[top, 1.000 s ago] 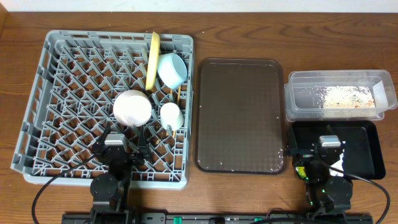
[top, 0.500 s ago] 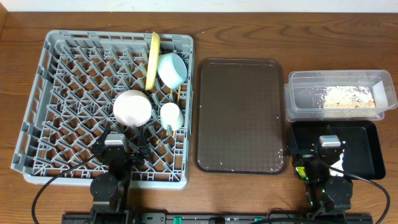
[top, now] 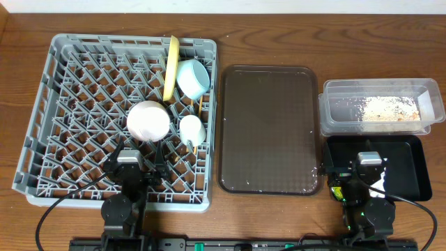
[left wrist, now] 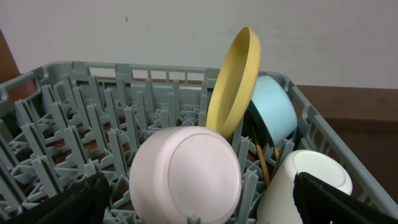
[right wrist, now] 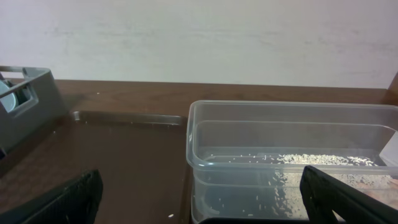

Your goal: Sort waste into correct bins and load items into the dishwasher rack

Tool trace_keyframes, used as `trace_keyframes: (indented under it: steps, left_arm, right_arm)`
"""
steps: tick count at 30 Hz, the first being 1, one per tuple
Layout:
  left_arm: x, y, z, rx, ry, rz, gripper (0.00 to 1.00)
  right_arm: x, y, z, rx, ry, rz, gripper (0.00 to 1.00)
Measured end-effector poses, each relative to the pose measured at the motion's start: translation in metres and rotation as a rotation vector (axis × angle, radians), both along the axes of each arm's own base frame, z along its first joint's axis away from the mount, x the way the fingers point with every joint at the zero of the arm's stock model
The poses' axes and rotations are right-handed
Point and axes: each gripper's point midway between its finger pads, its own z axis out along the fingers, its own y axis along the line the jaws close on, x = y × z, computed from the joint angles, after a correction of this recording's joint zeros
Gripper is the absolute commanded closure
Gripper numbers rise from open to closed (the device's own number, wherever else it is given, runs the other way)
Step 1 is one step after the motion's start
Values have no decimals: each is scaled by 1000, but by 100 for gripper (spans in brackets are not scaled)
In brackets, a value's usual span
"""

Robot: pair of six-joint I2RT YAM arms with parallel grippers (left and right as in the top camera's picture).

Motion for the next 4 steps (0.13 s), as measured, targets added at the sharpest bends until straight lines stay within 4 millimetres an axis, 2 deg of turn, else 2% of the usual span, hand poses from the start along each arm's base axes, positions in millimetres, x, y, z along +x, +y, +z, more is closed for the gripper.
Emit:
trace_keyframes:
  steps: [4]
  left_arm:
    - [0,0,0,0,0,0,5]
  right_arm:
    - [0,0,0,0,0,0,1]
